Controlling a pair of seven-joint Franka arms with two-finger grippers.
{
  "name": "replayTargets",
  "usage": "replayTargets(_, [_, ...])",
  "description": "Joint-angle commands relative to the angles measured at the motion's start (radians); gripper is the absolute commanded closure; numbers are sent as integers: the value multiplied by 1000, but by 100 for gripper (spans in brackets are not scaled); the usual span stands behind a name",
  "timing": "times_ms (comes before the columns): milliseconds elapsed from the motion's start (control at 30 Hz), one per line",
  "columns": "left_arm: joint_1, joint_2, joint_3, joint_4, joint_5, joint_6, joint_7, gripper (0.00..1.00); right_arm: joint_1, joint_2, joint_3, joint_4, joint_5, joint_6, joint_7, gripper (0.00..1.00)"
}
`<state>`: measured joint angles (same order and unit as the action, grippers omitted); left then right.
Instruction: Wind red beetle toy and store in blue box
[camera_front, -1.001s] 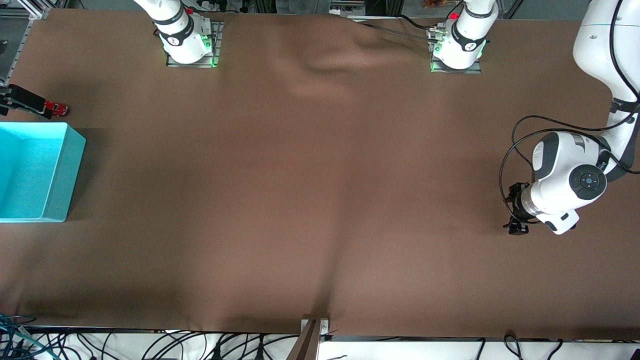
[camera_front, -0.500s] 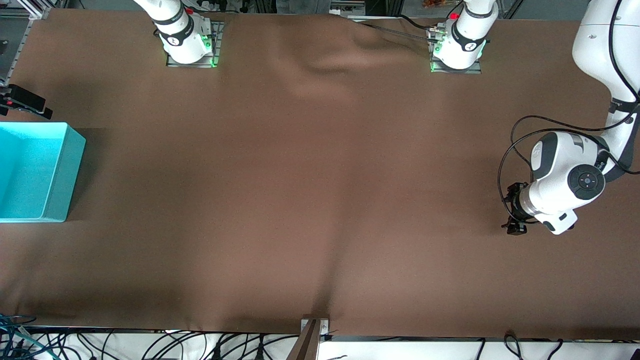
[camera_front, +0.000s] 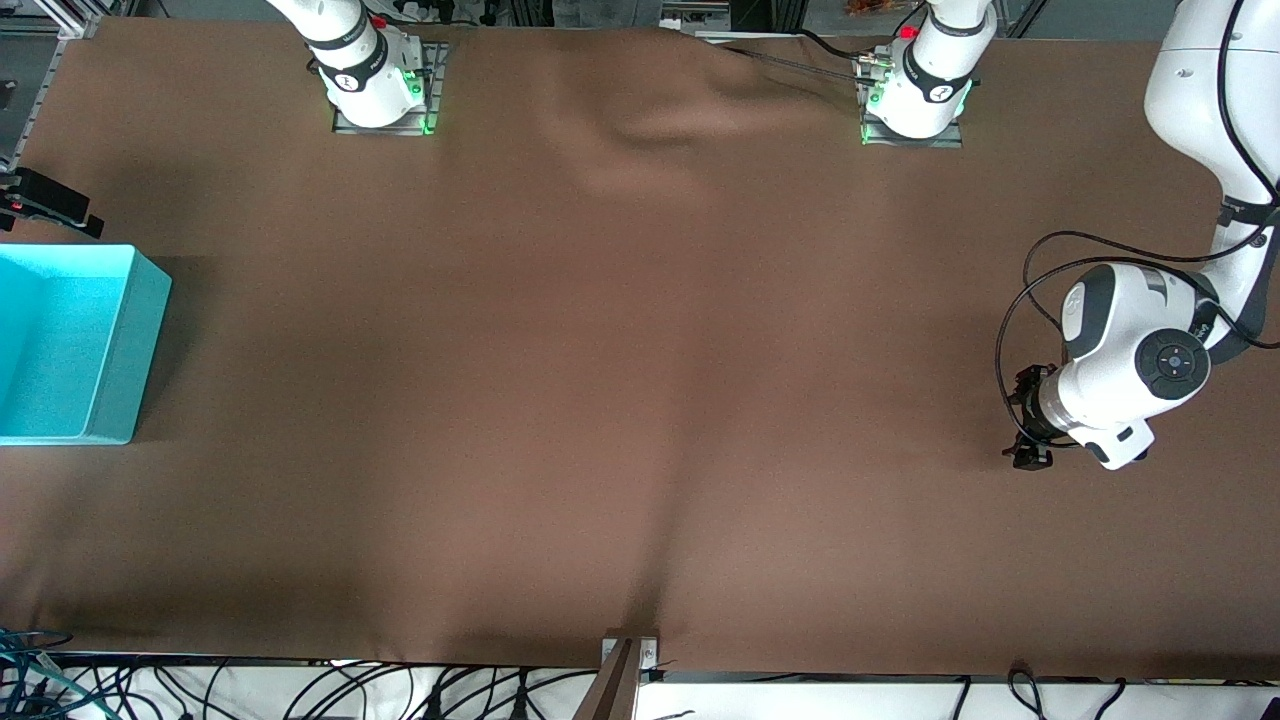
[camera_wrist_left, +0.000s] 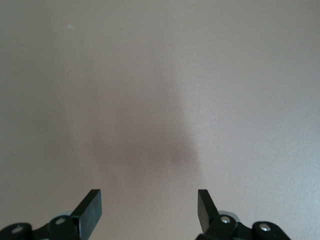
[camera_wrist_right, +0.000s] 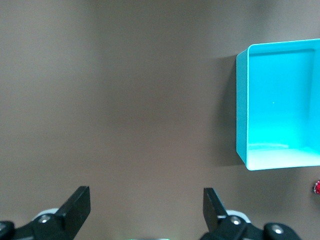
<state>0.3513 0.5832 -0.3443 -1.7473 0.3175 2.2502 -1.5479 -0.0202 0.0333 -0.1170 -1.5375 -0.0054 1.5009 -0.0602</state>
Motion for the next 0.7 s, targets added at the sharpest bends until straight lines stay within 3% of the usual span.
replayTargets(0, [8, -26, -8, 2, 0, -29, 57, 14, -3, 4, 0, 20, 15, -10, -12, 0])
replayTargets(434, [34, -78, -53, 2, -6, -72, 290, 14, -3, 4, 0, 20, 15, -8, -13, 0])
replayTargets(667, [81, -152, -78, 3, -121, -121, 514, 13, -3, 4, 0, 22, 15, -8, -13, 0])
